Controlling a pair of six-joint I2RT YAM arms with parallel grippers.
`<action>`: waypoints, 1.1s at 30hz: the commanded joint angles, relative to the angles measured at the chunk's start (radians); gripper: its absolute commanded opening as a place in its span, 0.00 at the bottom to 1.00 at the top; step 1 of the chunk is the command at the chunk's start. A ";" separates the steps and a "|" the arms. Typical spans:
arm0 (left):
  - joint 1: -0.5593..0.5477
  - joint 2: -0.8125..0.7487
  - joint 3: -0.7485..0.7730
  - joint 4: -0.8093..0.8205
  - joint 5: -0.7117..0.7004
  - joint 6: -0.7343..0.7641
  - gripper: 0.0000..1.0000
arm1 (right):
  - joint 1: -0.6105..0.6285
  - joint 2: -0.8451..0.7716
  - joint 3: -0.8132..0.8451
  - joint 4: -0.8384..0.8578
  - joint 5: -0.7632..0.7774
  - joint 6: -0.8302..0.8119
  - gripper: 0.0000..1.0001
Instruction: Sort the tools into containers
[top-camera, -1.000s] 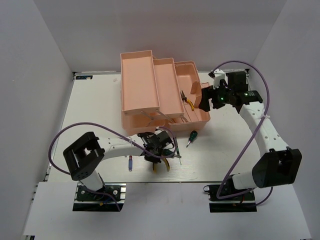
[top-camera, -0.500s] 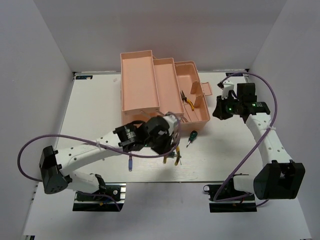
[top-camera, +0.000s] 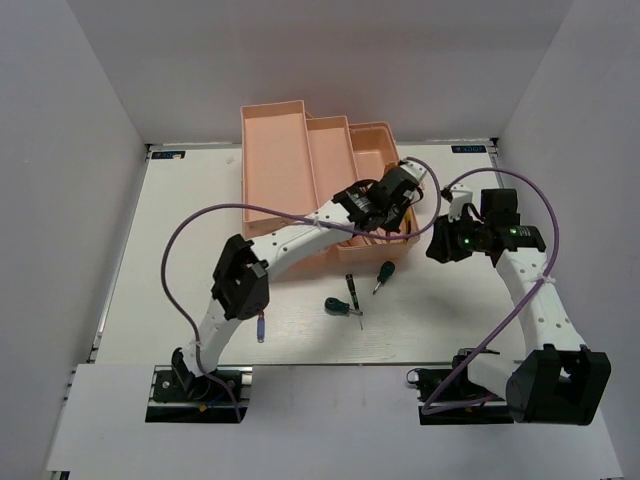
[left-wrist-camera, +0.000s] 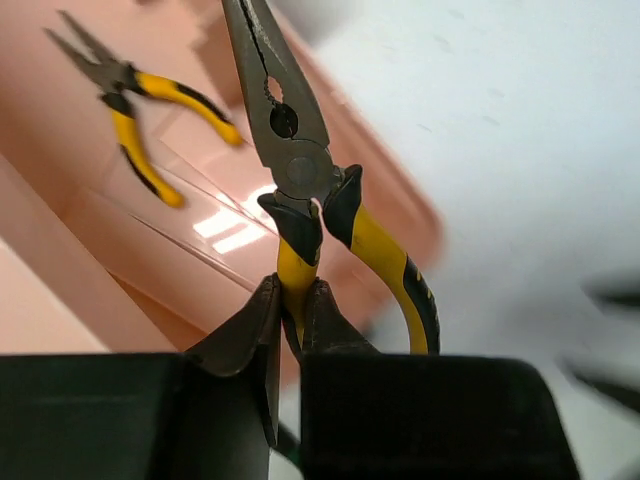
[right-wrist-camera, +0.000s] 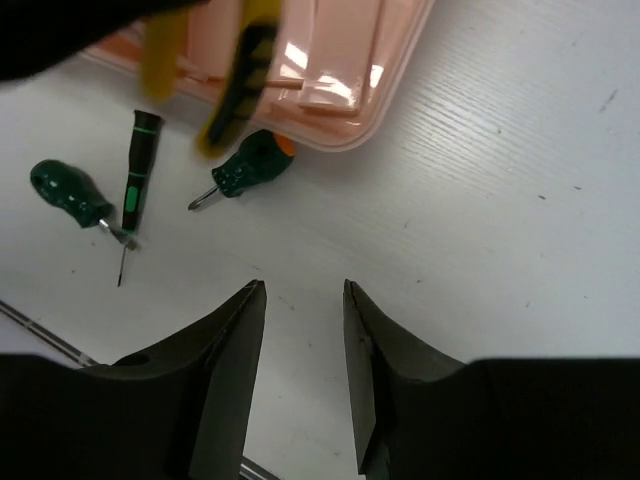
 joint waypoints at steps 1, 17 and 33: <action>0.065 0.050 0.170 -0.040 -0.125 0.004 0.00 | -0.001 -0.040 -0.027 -0.023 -0.087 -0.043 0.43; 0.129 0.054 0.251 0.091 0.080 0.082 0.70 | 0.030 0.032 -0.116 -0.018 -0.309 -0.109 0.60; 0.035 -0.951 -0.973 0.149 0.099 -0.177 0.63 | 0.286 0.189 -0.245 0.382 0.056 0.492 0.83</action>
